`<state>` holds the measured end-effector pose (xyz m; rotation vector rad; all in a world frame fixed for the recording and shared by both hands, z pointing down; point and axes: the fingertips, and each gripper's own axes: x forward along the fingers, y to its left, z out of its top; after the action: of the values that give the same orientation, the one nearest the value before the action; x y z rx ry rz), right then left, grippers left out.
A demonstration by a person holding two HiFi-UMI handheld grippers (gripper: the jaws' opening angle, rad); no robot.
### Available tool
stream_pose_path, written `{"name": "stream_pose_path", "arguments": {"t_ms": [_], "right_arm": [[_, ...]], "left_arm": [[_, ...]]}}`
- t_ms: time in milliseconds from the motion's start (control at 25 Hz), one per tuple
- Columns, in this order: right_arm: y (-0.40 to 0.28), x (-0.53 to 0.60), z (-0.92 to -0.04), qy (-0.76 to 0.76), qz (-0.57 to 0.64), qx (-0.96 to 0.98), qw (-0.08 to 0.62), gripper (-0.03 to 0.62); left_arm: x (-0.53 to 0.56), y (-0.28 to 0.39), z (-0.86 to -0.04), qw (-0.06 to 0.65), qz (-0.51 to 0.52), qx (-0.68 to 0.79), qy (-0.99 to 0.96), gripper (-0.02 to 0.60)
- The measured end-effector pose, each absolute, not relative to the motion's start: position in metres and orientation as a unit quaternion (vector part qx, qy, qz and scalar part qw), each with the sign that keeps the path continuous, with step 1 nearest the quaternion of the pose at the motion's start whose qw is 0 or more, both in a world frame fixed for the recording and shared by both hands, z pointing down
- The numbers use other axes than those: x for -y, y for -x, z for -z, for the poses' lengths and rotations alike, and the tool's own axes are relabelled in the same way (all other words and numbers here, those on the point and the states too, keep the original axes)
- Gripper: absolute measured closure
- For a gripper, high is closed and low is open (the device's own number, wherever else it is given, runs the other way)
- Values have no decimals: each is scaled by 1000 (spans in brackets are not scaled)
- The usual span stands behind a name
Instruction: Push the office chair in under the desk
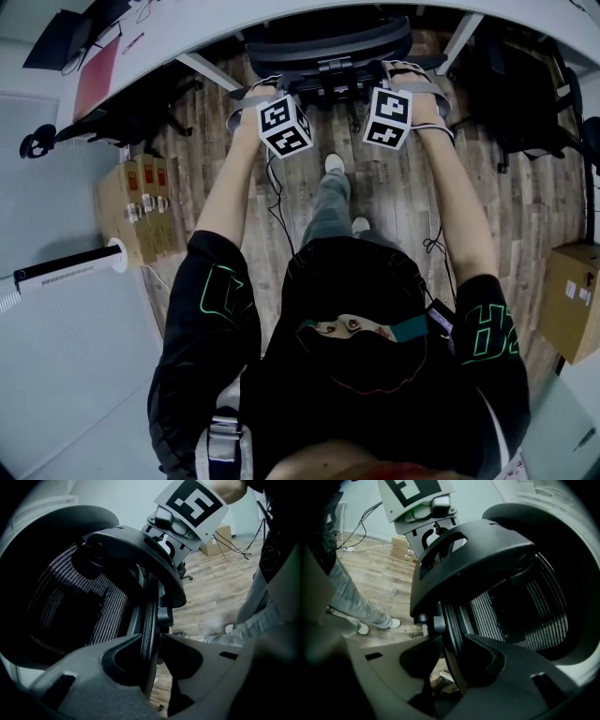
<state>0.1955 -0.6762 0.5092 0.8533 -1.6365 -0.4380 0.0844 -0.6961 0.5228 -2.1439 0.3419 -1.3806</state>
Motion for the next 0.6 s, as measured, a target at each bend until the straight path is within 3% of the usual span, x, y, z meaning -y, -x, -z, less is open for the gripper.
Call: {"name": "stream_pose_path", "arguments": {"t_ms": [600], "right_arm": [[-202, 716, -510, -370, 182, 698, 585, 442]], "left_arm": [[738, -92, -524, 275, 522, -128, 797, 459]]}}
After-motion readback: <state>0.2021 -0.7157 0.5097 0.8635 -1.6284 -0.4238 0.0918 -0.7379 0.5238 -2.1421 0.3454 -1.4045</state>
